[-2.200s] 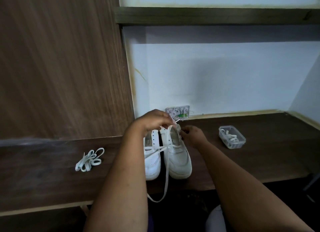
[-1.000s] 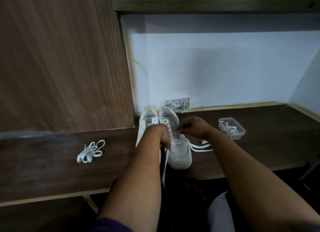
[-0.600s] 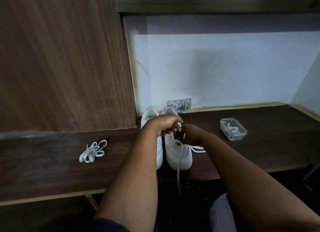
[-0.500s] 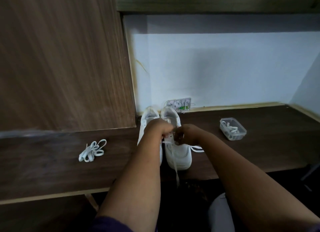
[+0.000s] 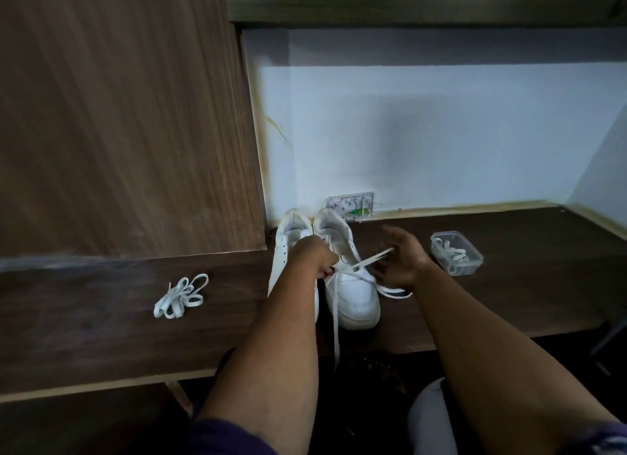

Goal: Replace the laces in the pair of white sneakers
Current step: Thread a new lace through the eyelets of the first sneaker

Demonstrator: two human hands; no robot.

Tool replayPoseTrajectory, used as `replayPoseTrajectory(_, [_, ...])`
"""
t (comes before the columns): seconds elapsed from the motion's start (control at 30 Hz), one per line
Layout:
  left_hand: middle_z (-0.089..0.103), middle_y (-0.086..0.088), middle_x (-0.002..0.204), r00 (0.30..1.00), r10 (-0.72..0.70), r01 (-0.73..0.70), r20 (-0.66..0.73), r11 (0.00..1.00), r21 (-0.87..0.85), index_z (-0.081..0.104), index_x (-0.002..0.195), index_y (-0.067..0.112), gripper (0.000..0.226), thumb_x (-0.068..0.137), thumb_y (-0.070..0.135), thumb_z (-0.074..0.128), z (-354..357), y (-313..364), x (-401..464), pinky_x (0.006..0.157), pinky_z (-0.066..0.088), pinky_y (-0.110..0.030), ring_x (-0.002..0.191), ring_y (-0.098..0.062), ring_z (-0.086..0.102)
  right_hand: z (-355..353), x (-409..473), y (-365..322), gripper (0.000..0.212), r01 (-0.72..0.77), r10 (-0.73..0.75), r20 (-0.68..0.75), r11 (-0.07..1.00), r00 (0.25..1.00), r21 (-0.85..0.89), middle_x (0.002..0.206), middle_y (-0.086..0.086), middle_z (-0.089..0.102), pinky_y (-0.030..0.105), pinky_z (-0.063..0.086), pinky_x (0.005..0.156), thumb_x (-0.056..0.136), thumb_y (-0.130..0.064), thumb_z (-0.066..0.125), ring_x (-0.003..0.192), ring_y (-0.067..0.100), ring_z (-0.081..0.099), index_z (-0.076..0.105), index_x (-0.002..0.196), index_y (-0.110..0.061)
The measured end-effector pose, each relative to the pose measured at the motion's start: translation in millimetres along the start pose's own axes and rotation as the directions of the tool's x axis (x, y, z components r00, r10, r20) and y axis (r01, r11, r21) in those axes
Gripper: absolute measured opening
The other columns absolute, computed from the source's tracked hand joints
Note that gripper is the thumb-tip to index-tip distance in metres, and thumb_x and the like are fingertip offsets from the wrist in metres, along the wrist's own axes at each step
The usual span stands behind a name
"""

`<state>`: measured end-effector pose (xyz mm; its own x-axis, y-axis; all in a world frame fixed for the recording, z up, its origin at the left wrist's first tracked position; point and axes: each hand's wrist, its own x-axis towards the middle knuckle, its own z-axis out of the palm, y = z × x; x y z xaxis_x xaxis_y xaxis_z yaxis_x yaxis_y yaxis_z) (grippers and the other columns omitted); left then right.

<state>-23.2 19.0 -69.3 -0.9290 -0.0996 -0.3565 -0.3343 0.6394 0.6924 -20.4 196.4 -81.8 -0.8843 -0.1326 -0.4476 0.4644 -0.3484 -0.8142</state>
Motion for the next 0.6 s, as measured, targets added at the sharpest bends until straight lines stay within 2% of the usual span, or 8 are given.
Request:
replayPoseTrajectory(0.1, [0.073, -0.011, 0.085, 0.999, 0.029, -0.027, -0.028, 0.998, 0.058, 0.065, 0.087, 0.004, 0.018, 0.088, 0.021, 0.059, 4, 0, 1, 0.085, 0.058, -0.037, 0.079, -0.026, 0.071, 7, 0, -7, 0.042, 0.119, -0.104, -0.166, 0.990, 0.981, 0.079, 0.052, -0.004, 0.041, 0.024, 0.036, 0.062, 0.074, -0.040, 0.071, 0.052, 0.013, 0.040, 0.039, 0.054, -0.020])
replayPoseTrajectory(0.17, [0.074, -0.012, 0.087, 0.998, 0.048, -0.043, -0.044, 0.994, 0.099, 0.066, 0.089, 0.006, 0.018, 0.087, 0.022, 0.059, 4, 1, 1, 0.084, 0.059, -0.040, 0.084, -0.027, 0.072, 4, 3, -6, 0.036, 0.082, -0.155, -0.227, 0.950, 0.961, -0.303, 0.072, 0.004, 0.060, 0.028, 0.044, 0.065, 0.075, -0.047, 0.070, 0.067, 0.018, 0.054, 0.055, 0.067, -0.016])
replayPoseTrajectory(0.23, [0.072, -0.010, 0.079, 0.998, 0.060, -0.058, -0.028, 0.996, 0.063, 0.064, 0.079, 0.007, 0.017, 0.088, 0.020, 0.060, 1, 0, -1, 0.074, 0.060, -0.033, 0.075, -0.024, 0.070, -1, 17, 0, 0.041, -0.017, -0.421, -0.217, 0.429, 0.881, -0.903, 0.097, 0.005, 0.063, 0.036, 0.050, 0.078, 0.071, -0.061, 0.065, 0.093, 0.026, 0.056, 0.065, 0.081, -0.021])
replayPoseTrajectory(0.27, [0.069, -0.009, 0.075, 0.998, 0.055, -0.055, -0.008, 0.998, 0.024, 0.061, 0.075, 0.007, 0.019, 0.090, 0.019, 0.059, 0, -1, 0, 0.068, 0.058, -0.030, 0.070, -0.022, 0.068, 1, 17, 2, 0.041, 0.006, -0.531, -0.091, 0.177, 0.843, -0.984, 0.100, 0.003, 0.062, 0.038, 0.049, 0.084, 0.071, -0.064, 0.061, 0.100, 0.026, 0.054, 0.064, 0.085, -0.025])
replayPoseTrajectory(0.3, [0.066, -0.008, 0.073, 0.999, 0.048, -0.048, 0.014, 0.999, -0.015, 0.060, 0.074, 0.008, 0.021, 0.092, 0.019, 0.058, -1, -2, 1, 0.066, 0.055, -0.029, 0.068, -0.021, 0.064, 3, 20, 2, 0.036, 0.110, -0.577, 0.045, 0.078, 0.815, -0.991, 0.099, 0.003, 0.063, 0.036, 0.049, 0.085, 0.074, -0.061, 0.061, 0.100, 0.025, 0.056, 0.065, 0.086, -0.027])
replayPoseTrajectory(0.4, [0.062, -0.007, 0.068, 0.997, 0.045, -0.038, 0.061, 0.993, -0.110, 0.057, 0.076, 0.009, 0.023, 0.094, 0.024, 0.057, -5, -5, 3, 0.059, 0.050, -0.024, 0.060, -0.017, 0.059, 22, 14, 1, 0.008, 0.385, -0.467, 0.288, 0.123, 0.836, -0.915, 0.095, 0.006, 0.067, 0.028, 0.046, 0.079, 0.082, -0.036, 0.070, 0.090, 0.020, 0.061, 0.071, 0.081, -0.028])
replayPoseTrajectory(0.5, [0.063, -0.007, 0.068, 0.996, 0.066, -0.056, 0.063, 0.988, -0.147, 0.059, 0.080, 0.008, 0.020, 0.093, 0.022, 0.055, -5, -8, 4, 0.060, 0.050, -0.025, 0.059, -0.016, 0.059, 29, 12, 7, 0.016, 0.305, -0.271, 0.339, -0.158, 0.901, -0.939, 0.107, 0.001, 0.046, 0.037, 0.040, 0.095, 0.083, -0.043, 0.067, 0.106, 0.022, 0.041, 0.070, 0.095, -0.032])
replayPoseTrajectory(0.6, [0.063, -0.007, 0.069, 0.996, 0.074, -0.064, 0.053, 0.985, -0.162, 0.055, 0.077, 0.010, 0.020, 0.093, 0.021, 0.055, -5, -9, 3, 0.059, 0.049, -0.023, 0.059, -0.015, 0.057, 28, 9, 7, 0.014, 0.308, -0.310, 0.328, -0.112, 0.893, -0.945, 0.103, 0.003, 0.049, 0.030, 0.041, 0.092, 0.087, -0.033, 0.065, 0.105, 0.017, 0.049, 0.072, 0.092, -0.022])
